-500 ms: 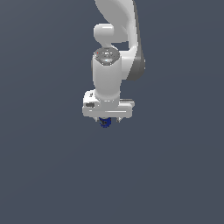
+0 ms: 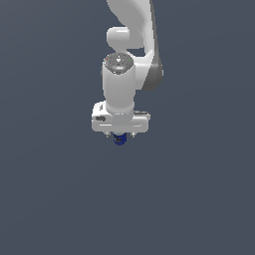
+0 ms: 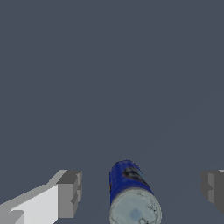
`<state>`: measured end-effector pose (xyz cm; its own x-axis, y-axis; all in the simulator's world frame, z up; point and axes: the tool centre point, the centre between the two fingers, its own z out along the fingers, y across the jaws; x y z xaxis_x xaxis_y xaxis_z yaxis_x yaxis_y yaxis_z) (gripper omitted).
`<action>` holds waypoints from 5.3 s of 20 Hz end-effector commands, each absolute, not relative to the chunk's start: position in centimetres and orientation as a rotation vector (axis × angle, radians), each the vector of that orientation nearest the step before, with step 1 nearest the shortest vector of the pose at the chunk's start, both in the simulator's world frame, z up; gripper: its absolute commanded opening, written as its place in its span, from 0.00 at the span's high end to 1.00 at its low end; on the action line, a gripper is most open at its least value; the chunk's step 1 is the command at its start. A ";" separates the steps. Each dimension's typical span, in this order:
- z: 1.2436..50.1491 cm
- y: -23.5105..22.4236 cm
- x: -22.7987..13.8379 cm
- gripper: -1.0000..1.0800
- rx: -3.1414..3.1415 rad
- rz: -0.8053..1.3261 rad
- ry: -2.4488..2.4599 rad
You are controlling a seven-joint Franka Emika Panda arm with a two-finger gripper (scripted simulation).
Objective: Pick up the object and move it to a goal position.
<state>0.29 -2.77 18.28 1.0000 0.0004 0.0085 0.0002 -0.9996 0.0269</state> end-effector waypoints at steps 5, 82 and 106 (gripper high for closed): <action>18.2 -2.9 0.1 0.04 3.114 0.009 0.000; 12.1 -1.4 -2.8 1.00 3.079 0.361 -0.366; 24.1 3.5 6.2 1.00 2.859 1.020 -0.496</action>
<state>5.77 3.30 23.22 0.7458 -0.2757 0.6065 -0.3179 -0.9473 -0.0397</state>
